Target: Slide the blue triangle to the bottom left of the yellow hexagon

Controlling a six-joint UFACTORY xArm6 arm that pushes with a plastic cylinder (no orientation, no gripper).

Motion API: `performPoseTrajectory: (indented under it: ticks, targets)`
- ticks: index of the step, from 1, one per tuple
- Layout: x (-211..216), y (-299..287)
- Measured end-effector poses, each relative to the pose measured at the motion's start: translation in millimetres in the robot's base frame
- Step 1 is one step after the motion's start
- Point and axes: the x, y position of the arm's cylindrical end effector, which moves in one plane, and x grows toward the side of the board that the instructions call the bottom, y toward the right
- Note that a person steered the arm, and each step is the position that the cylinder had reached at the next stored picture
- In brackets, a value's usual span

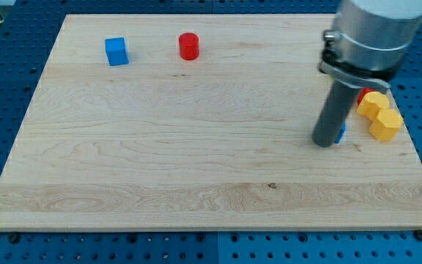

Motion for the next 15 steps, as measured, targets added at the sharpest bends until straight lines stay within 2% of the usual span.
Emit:
performPoseTrajectory:
  ticks: [1,2,3,4,5,6,7,9,10,11,14,15]
  targets:
    - [5,-24]
    - [-24,-54]
    - [-73,-53]
    - [-80,-18]
    - [-55,13]
    - [-27,28]
    - [-16,29]
    - [-16,-44]
    - [2,-44]
    - [17,-26]
    - [19,46]
    - [21,53]
